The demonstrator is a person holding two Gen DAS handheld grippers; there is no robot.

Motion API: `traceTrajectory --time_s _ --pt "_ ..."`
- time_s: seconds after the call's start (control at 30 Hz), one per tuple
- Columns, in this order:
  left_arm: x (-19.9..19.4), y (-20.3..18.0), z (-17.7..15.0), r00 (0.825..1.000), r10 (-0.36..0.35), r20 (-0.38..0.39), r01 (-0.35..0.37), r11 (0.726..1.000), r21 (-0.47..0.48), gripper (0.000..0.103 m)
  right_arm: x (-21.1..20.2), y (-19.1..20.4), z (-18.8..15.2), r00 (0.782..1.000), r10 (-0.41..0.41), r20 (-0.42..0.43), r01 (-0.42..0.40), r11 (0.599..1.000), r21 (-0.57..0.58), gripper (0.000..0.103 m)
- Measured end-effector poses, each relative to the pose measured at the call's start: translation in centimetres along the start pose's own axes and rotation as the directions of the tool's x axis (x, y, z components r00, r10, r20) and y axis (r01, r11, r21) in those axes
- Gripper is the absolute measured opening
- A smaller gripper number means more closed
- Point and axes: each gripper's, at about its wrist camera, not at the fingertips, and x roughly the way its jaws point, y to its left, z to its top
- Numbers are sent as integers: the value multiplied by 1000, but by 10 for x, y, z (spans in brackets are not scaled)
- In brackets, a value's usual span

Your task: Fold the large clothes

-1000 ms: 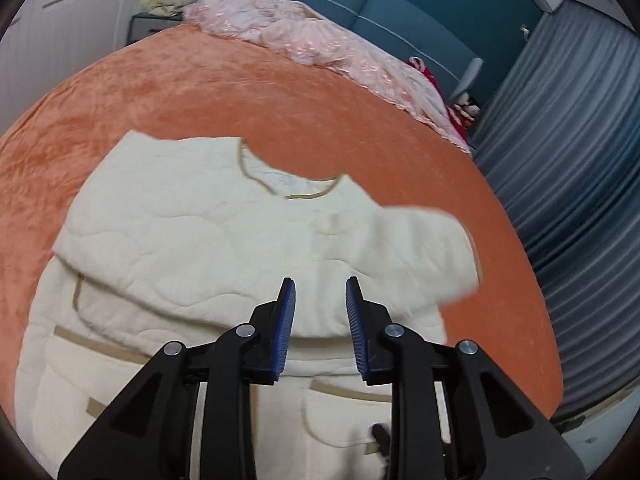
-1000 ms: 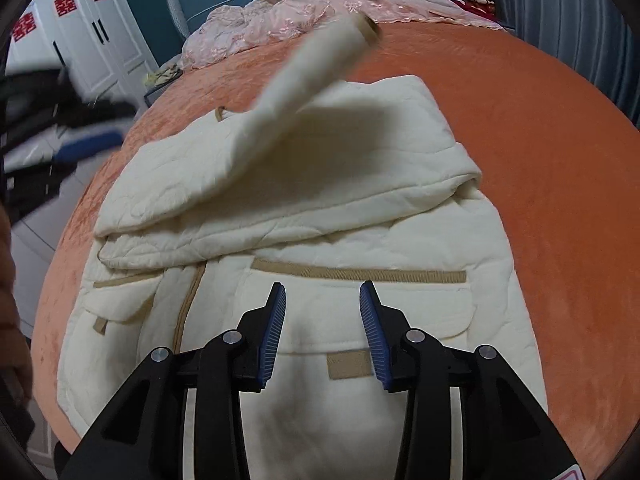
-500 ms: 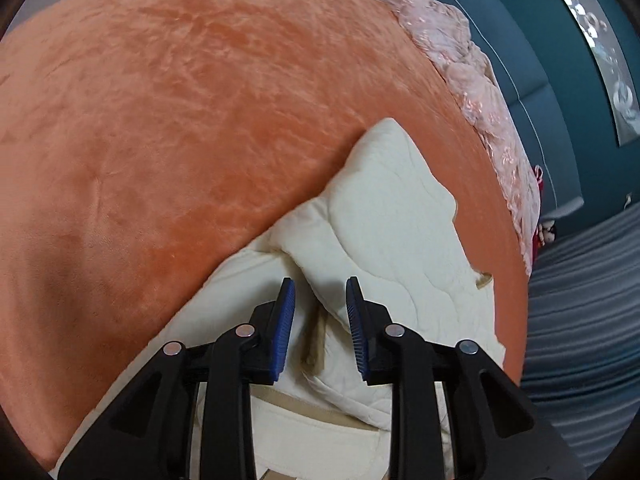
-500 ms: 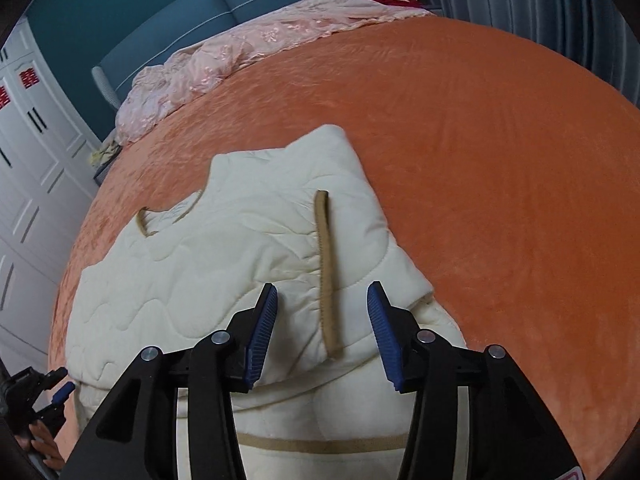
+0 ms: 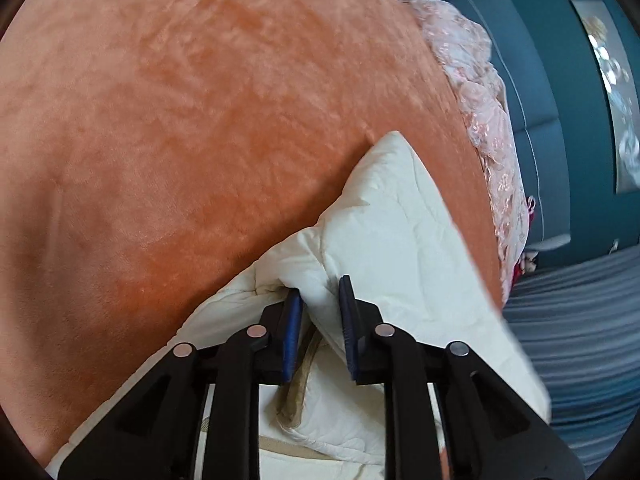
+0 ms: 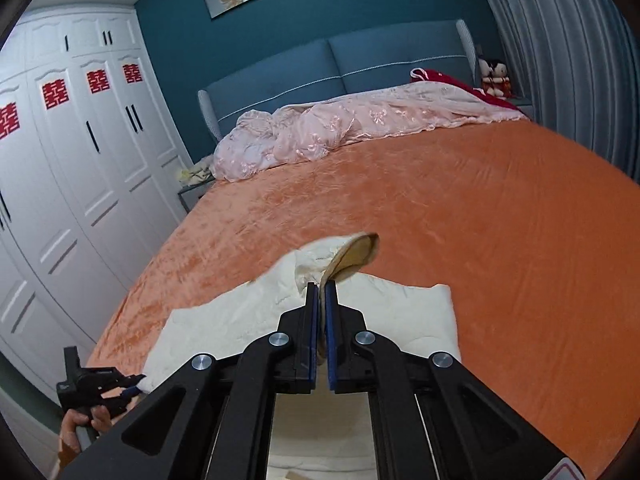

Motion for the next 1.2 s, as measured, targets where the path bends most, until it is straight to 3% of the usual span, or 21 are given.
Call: traceTrajectory --time_s 0.13,0.2,0.33,0.6,0.67,0.7,0.73,0.8,0.87,0.93,1.03,1.1,1.2 --pt "-4 -12 -17 988 126 93 -139 979 146 8 40 -29 -54 977 -145 -155 141 989 -38 3" --pt "-1 -13 -24 981 164 103 -180 968 177 7 59 -51 -83 956 -172 -237 176 984 -6 3" --pt "3 -17 -30 966 223 132 -249 938 242 7 76 -69 -118 931 -187 -312 199 980 7 2" --pt "16 -18 -38 945 286 161 -324 892 315 8 86 -77 -137 921 -174 -348 195 981 26 2" --pt "15 -22 -40 940 295 170 -338 871 358 10 77 -78 -132 920 -188 -345 217 975 47 7" --pt "10 -24 -41 938 298 180 -345 858 381 12 69 -78 -128 917 -215 -335 246 968 54 16" --pt "3 -26 -43 931 306 199 -362 838 409 15 55 -75 -124 917 -252 -308 280 959 51 18" --pt "-16 -34 -52 895 346 282 -443 771 458 16 27 -65 -112 911 -346 -226 359 933 16 24" --pt "-36 -43 -56 872 337 356 -480 734 480 16 10 -55 -100 926 -334 -175 342 940 16 26" --pt "-45 -60 -54 879 302 369 -460 740 491 14 13 -39 -87 952 -243 -188 252 967 29 22" --pt "-37 -96 -51 920 224 321 -368 772 518 14 42 0 -77 968 -105 -228 109 994 6 20" --pt "-17 -118 -60 936 207 285 -339 751 566 15 68 29 -81 959 -44 -280 38 999 -28 20" --pt "19 -132 -85 935 242 260 -354 690 632 16 98 61 -97 942 -37 -333 9 996 -84 20"
